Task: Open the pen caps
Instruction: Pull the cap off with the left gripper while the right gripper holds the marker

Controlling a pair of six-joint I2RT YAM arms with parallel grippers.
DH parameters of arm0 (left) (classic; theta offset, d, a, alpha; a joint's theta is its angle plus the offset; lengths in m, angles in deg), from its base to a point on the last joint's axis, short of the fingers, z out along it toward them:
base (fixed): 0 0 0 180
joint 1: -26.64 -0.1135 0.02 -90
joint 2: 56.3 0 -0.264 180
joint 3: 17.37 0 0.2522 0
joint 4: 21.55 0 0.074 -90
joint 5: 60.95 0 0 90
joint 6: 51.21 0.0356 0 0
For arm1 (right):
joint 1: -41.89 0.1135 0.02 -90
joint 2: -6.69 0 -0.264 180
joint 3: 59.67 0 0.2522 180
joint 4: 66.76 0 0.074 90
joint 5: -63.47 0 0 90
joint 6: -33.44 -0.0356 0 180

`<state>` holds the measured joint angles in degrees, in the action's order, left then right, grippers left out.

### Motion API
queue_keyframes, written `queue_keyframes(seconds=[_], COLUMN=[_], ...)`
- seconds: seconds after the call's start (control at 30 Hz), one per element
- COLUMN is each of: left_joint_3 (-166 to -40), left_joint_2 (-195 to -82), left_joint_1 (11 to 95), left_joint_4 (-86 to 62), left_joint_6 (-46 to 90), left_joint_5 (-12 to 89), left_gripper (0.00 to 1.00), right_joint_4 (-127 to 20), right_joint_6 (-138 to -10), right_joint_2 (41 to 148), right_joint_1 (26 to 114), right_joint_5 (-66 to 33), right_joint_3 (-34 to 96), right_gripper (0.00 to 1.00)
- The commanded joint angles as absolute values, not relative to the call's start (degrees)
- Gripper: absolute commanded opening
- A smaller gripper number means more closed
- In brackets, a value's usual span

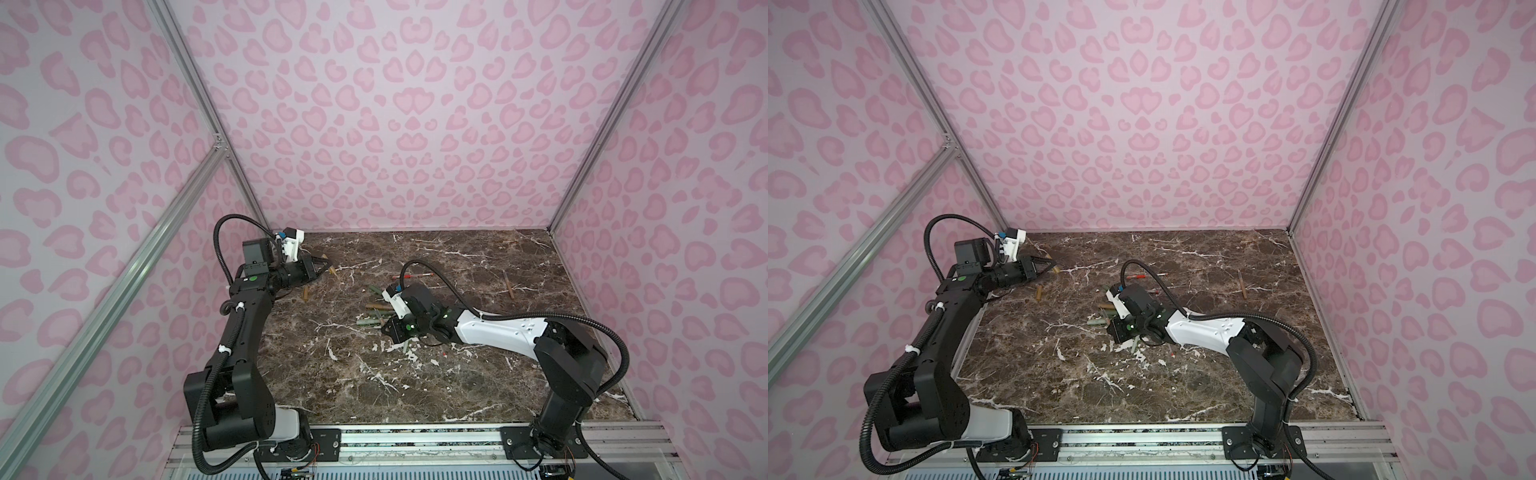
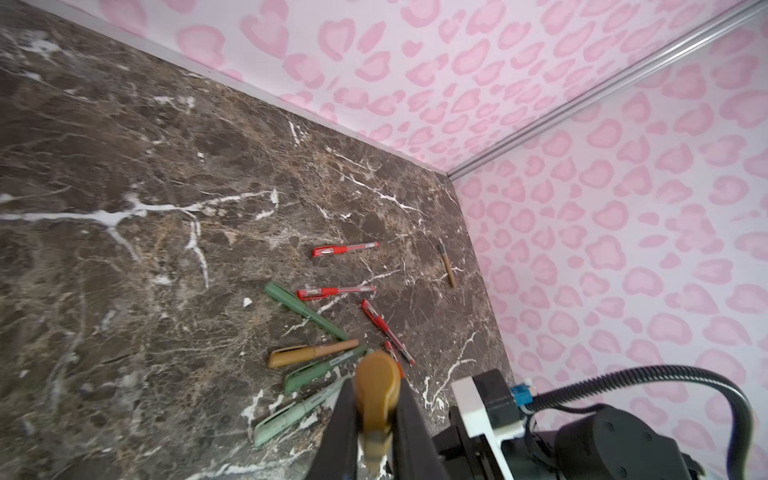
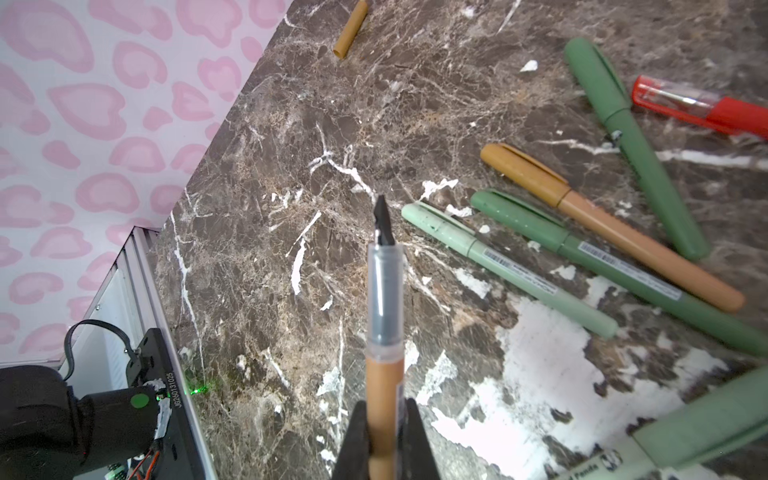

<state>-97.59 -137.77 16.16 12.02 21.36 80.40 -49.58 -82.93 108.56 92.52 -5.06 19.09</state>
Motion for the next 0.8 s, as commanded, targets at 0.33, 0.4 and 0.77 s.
queue_keyframes(seconds=[0.33,0.4,0.77], left_joint_3=[-104.71,-105.77,-112.33], left_joint_2=[-147.84,-150.63,-163.37], left_joint_1=[16.31,16.36,18.88], left_joint_4=[27.5,28.79,32.95], left_joint_6=[38.88,39.88,42.92], left_joint_5=[54.98,52.15,45.59], left_gripper=[0.04,0.04,0.04], right_joint_4=[-45.3,-43.75,-37.07], right_joint_6=[-83.5,-83.38,-83.03], right_joint_2=[103.21,101.88,94.77], right_joint_1=[86.85,85.26,78.02], right_joint_5=[-10.6,-11.94,-16.68], right_joint_3=[18.31,18.05,15.92], right_gripper=[0.0,0.0,0.0])
